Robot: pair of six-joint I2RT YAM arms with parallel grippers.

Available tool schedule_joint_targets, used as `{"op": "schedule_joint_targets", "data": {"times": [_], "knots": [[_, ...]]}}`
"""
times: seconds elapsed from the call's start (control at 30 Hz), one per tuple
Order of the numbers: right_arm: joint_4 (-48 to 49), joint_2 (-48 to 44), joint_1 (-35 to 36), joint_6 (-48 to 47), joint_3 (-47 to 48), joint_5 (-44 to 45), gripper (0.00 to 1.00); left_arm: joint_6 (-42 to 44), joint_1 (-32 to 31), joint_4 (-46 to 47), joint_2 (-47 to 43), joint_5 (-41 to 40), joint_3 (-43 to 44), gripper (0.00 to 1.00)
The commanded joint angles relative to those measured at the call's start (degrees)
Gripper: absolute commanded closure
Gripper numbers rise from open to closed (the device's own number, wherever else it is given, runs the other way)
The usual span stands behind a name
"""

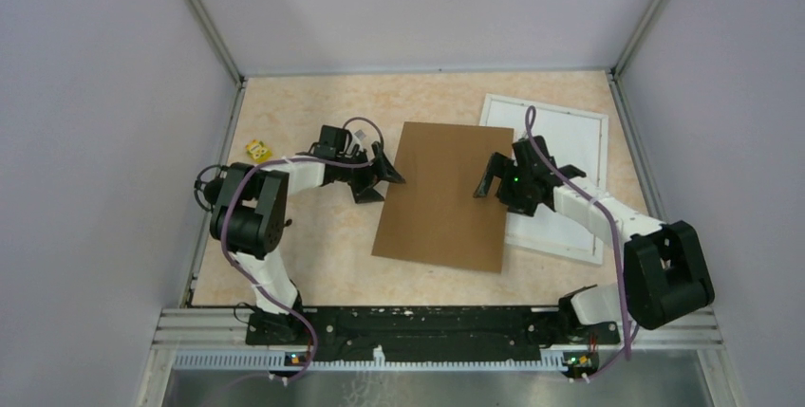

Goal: Put the photo into the frame
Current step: Pick up the photo frame item at the center of the board.

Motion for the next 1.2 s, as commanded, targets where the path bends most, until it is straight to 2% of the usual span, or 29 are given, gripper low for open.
{"op": "schedule_joint_targets", "data": {"times": [0.0,0.33,0.53,0.67,0.83,1.03,1.17], "knots": [[5.9,-3.6,-4.0,-2.3,-1.0,-9.0,0.01,0.7,-2.4,-6.5,4.7,0.3,-3.9,0.04],[5.6,-2.9,-13.8,-9.6,-2.8,-16.6,0.09,1.5,-1.2,-5.4,6.9,1.7,-5.0,0.04],[4.8,-3.4,-18.5,-12.9,-4.1,-20.0,0.11,1.9,-1.0,-5.2,7.5,1.9,-5.3,0.04],[12.2,-1.1,-18.9,-11.4,-6.6,-29.8,0.14,1.0,-1.1,-3.7,8.3,2.9,-6.2,0.04],[20.9,2.2,-18.9,-9.4,-9.0,-33.8,0.18,1.0,-1.0,-3.3,8.5,3.4,-6.7,0.04],[32.4,2.9,-18.9,-2.2,-10.8,-41.7,0.31,0.7,-1.2,-2.4,7.8,4.5,-6.9,0.04],[40.7,1.5,-18.9,4.4,-12.9,-45.4,0.46,0.2,-1.7,-0.8,7.5,6.7,-6.9,0.04]]}}
